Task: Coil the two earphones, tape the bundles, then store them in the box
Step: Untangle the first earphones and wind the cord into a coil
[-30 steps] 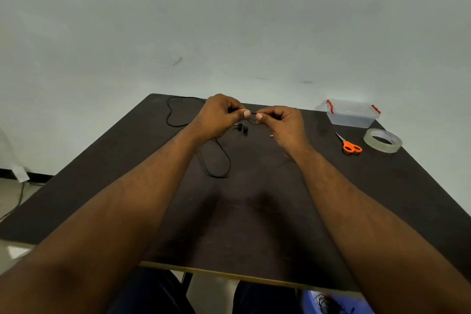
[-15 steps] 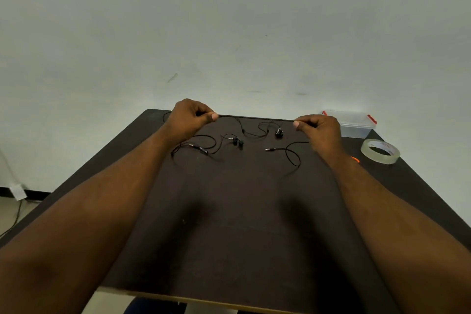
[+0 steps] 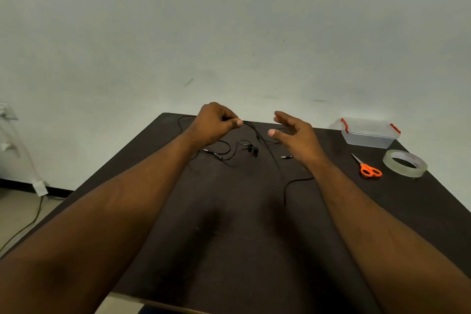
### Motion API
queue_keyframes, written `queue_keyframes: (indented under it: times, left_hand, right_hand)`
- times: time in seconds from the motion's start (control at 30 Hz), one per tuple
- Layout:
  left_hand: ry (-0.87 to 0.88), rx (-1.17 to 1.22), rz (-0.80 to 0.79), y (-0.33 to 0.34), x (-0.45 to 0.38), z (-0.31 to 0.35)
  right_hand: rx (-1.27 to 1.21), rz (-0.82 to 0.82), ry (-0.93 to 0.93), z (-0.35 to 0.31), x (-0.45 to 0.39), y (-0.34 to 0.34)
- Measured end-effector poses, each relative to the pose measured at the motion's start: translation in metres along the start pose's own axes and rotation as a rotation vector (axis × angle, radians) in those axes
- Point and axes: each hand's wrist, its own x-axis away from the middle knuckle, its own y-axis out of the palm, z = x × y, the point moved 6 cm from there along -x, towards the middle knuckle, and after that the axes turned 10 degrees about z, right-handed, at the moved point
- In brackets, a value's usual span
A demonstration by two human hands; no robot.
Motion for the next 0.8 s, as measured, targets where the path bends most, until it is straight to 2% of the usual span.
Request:
queue_keyframes:
  times: [0.1, 0.3, 0.37, 0.5, 0.6, 0.8]
  left_hand:
    - [0.041, 0.0, -0.025, 0.004, 0.003, 0.012]
    - [0.043, -0.027, -0.055, 0.006, 0.005, 0.012]
    - [0.045, -0.022, -0.086, 0.009, 0.007, 0.012]
    - [-0.018, -0.028, -0.098, 0.009, 0.009, 0.004]
    - [-0.059, -0.02, -0.059, -0.004, 0.008, -0.005]
    - [-0.107, -0.046, 0.011, -0.039, 0.006, -0.029]
  right_hand:
    - [-0.125, -0.119, -0.003, -0.015, 0.006, 0.034]
    - [-0.203, -0.042, 0.053, -0.02, 0.007, 0.037]
    - [0.005, -0.078, -0.099, -0.027, 0.006, 0.034]
    - [0.504, -0.16, -0.519, -0.043, 0.005, 0.024]
    - [0.661, -0.105, -0.593, -0.039, -0.002, -0.004]
    - [0.847, 0.019, -0.587, -0.023, -0.011, -0.058]
